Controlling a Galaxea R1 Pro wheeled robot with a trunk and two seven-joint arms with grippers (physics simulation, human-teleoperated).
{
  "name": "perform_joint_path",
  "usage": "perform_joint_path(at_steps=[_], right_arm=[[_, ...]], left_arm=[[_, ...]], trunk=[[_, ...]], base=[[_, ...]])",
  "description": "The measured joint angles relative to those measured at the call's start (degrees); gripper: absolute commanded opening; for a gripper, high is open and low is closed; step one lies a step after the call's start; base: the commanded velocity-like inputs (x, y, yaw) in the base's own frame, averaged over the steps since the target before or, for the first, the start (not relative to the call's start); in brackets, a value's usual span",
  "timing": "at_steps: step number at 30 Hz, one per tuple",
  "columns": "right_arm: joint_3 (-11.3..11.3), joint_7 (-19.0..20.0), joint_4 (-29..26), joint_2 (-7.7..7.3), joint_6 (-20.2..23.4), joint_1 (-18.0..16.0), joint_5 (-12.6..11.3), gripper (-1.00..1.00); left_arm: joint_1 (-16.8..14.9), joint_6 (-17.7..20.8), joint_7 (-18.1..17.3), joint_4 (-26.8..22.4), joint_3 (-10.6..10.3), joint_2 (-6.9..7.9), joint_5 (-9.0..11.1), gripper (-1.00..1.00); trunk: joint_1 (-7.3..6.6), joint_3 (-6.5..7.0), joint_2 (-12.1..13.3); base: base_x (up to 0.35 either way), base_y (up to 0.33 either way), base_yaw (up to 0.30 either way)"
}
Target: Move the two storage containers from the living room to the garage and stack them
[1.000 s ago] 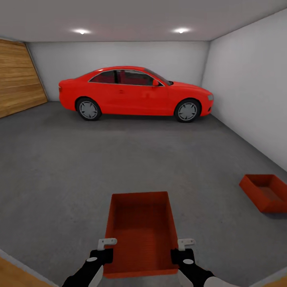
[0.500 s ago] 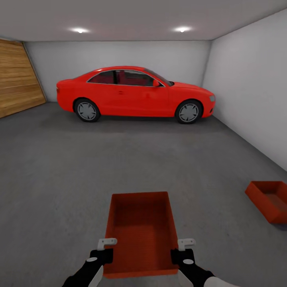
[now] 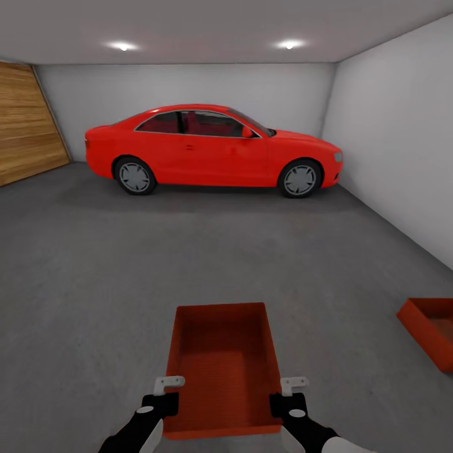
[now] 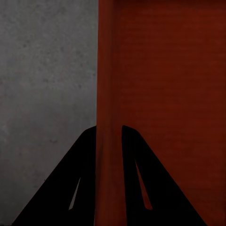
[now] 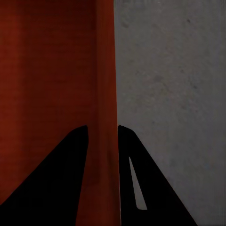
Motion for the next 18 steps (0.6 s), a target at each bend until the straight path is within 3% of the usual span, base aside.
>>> perform_joint_path(at_steps=[18], right_arm=[[-0.03,0.00,0.00,0.00,0.00,0.04,0.01,-1.00]], left_arm=[[0.00,0.00,0.00,0.05,-0.01,0.00,0.00,-1.00]], trunk=[[0.00,0.00,0.00]], base=[[0.322,0.000,0.000]])
